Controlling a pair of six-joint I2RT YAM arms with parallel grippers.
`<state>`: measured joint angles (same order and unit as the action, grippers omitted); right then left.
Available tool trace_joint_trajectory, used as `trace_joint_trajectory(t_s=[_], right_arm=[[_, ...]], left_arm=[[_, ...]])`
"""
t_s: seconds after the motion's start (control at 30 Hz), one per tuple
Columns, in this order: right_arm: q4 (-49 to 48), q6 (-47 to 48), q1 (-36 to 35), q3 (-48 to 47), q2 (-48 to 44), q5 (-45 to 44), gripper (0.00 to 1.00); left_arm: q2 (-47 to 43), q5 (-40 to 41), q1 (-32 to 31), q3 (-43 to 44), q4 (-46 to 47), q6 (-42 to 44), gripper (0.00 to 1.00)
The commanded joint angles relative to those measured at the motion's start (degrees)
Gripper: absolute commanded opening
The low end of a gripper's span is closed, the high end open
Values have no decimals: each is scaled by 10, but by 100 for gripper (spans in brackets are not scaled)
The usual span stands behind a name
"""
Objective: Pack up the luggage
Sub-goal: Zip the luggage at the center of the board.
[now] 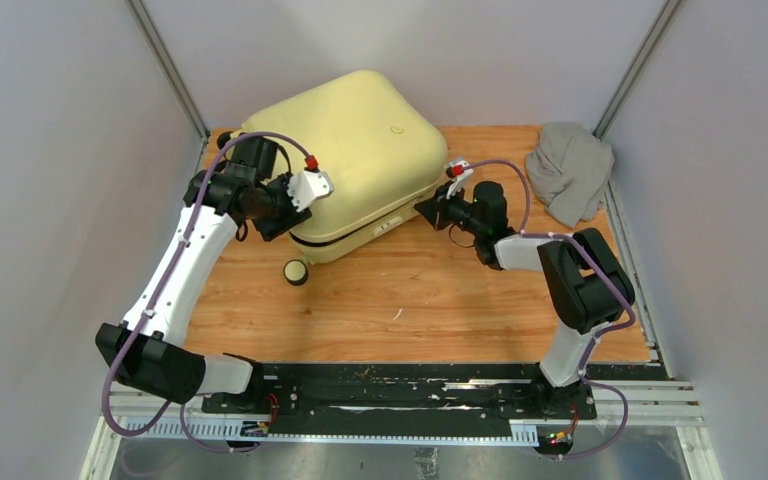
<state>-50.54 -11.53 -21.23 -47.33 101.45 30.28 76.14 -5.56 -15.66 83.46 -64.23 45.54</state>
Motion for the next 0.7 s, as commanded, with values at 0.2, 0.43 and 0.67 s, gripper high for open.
trace_joint_trajectory(t_s=[0.2, 0.43, 0.67], right_arm=[[5, 9, -141, 24, -47, 50, 0], [4, -1, -180, 40, -57, 26, 0], [31, -67, -25, 64, -128, -19, 51]], left_arm=[[-19, -67, -31, -6, 48, 4, 0], [-26, -65, -33, -11, 48, 3, 0], [-48, -49, -33, -18, 47, 10, 0]])
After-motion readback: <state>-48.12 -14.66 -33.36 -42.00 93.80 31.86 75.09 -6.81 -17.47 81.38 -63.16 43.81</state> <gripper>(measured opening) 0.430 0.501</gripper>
